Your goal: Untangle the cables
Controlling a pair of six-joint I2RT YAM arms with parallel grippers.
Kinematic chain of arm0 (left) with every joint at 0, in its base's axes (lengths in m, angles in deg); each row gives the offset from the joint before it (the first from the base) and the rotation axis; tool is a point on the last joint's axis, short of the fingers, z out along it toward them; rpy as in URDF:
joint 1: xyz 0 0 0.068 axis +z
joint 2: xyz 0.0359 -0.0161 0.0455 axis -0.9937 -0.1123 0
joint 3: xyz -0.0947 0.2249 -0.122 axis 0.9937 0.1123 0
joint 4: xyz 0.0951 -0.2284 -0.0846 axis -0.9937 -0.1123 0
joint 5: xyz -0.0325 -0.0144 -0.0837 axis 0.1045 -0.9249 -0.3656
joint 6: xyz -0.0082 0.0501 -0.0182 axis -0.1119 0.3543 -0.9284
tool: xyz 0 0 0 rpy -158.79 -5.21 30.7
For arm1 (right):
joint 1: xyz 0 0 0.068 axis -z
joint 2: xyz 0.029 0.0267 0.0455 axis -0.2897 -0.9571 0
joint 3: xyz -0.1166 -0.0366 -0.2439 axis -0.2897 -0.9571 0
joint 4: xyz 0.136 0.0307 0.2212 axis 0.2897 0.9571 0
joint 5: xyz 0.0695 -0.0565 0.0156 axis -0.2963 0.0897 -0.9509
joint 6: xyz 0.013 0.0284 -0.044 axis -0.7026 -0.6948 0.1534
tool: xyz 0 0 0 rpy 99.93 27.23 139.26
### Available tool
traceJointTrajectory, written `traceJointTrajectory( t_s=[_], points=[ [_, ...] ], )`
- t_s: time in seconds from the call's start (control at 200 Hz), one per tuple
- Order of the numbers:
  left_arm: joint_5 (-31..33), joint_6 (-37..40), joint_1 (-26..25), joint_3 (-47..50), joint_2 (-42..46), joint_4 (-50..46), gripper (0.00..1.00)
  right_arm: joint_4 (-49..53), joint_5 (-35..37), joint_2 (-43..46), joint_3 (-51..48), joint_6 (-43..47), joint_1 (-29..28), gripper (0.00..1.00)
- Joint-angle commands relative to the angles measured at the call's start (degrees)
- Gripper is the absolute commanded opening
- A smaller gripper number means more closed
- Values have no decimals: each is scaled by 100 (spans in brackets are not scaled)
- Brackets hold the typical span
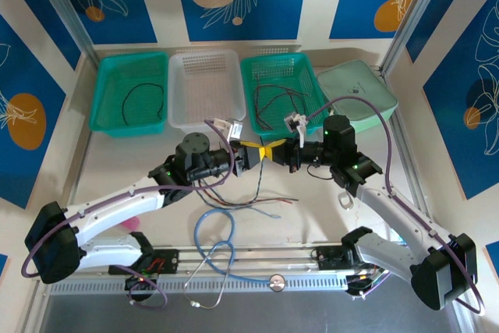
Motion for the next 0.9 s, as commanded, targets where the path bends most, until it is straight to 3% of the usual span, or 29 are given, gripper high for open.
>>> traceJointTrajectory(
  t_s=[0.0, 0.39, 0.535, 0.675, 0.895],
  points=[
    [259, 15, 78, -276, -2, 334, 25, 315, -146, 42, 69, 162, -130, 0],
    [643, -3, 132, -51, 258, 487, 34, 215, -170, 100, 0, 46, -42, 0],
    [489, 26, 135, -214, 112, 422, 32, 375, -165, 65, 64, 156, -103, 0],
    [537, 141, 139, -435, -25, -29, 20, 386, -108, 107, 56, 160, -134, 0],
    [586, 192, 139, -459, 52, -249, 23, 406, -94, 110, 50, 191, -140, 0]
  ],
)
